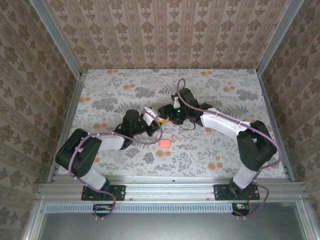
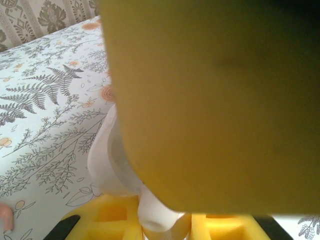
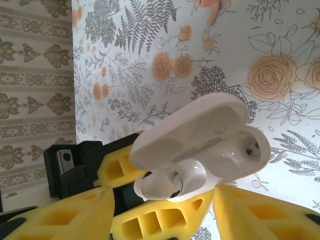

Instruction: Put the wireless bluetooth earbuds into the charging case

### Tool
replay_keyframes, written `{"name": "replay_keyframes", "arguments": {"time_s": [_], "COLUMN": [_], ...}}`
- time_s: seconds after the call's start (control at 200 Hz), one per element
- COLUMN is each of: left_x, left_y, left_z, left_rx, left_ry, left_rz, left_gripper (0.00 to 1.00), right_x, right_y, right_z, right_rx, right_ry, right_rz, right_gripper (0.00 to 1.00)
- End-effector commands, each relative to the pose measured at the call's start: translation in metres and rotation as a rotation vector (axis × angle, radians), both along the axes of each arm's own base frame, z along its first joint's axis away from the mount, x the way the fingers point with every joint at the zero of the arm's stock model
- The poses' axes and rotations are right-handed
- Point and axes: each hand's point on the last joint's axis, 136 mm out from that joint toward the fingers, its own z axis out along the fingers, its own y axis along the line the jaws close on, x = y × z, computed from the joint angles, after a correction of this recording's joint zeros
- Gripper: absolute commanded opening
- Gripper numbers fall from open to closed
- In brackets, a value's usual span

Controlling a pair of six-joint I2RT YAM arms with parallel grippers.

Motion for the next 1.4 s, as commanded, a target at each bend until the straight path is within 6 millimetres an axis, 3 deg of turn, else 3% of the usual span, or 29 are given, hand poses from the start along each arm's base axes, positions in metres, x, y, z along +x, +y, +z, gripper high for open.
{"name": "replay_keyframes", "arguments": {"time_s": [0.0,0.475,0.75,1.395], "left_x": [-0.002,-0.004,-0.004,-0.002], "left_y": [-0.006,-0.007,-0.005,-0.005], "left_z": [0.02,0.026,0.026,0.029], "left_rx": [-0.032,-0.042,-0.039,-0.044], "left_ry": [-0.063,-0.071,-0.069,-0.073], "left_rz": [-0.032,-0.045,-0.036,-0.028], "left_gripper": [0.08,0.08,0.08,0.08], "right_x": [0.001,0.007,0.005,0.002], "right_y": [0.002,0.006,-0.004,-0.02], "right_z": [-0.009,-0.019,-0.023,-0.012], "right_rx": [-0.039,-0.057,-0.103,-0.124], "right_ry": [0.02,0.029,0.023,-0.014], "right_rz": [0.004,-0.014,-0.032,-0.062], "right_gripper": [0.61,0.68,0.58,0.53]}}
